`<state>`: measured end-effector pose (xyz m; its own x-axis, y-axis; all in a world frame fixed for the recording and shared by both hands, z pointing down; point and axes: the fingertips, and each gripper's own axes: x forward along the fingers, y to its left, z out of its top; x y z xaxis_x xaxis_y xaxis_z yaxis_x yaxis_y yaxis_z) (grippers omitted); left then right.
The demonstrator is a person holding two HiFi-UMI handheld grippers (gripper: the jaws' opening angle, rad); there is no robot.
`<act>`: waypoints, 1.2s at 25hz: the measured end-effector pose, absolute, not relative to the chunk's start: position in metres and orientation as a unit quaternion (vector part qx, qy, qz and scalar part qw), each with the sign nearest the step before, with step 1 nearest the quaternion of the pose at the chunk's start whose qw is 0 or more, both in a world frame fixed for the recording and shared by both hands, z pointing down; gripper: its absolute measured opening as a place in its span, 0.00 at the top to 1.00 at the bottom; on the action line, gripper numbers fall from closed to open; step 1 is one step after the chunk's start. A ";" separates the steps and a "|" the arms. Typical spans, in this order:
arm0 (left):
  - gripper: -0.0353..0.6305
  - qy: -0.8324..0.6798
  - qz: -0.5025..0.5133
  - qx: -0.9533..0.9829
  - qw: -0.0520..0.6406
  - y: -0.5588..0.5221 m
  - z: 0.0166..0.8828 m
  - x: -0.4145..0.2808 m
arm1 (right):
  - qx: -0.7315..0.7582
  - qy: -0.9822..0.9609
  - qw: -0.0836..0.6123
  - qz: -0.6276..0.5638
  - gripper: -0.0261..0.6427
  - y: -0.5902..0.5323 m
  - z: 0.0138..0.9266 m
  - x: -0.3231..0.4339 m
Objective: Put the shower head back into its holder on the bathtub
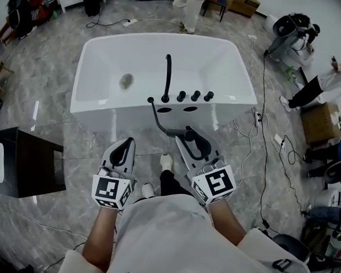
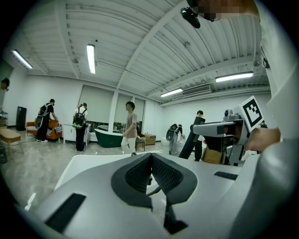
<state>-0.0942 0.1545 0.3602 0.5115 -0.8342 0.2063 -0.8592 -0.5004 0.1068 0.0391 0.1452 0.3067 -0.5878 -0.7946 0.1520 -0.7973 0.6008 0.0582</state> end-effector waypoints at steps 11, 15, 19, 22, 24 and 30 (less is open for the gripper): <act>0.93 -0.496 0.072 0.859 0.105 0.084 0.368 -0.074 | 0.419 -0.904 0.080 0.006 0.75 0.069 0.303 0.049; 0.93 -0.503 0.076 0.854 0.107 0.060 0.371 -0.073 | 0.409 -0.909 0.080 0.011 0.75 0.044 0.307 0.049; 0.93 -0.516 0.082 0.846 0.109 0.038 0.372 -0.072 | 0.395 -0.915 0.077 0.014 0.75 0.019 0.307 0.051; 0.93 -0.525 0.085 0.839 0.111 0.023 0.373 -0.070 | 0.382 -0.921 0.073 0.013 0.75 0.001 0.303 0.051; 0.93 -0.531 0.087 0.835 0.113 0.013 0.372 -0.067 | 0.374 -0.925 0.069 0.013 0.75 -0.010 0.299 0.052; 0.93 -0.542 0.094 0.828 0.110 -0.016 0.372 -0.054 | 0.352 -0.934 0.062 0.012 0.75 -0.039 0.294 0.056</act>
<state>-0.0536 -0.0158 0.3719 0.3950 -0.8765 0.2753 -0.9179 -0.3886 0.0801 0.0557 -0.0391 0.2937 -0.7452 -0.6553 0.1237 -0.6582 0.7525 0.0212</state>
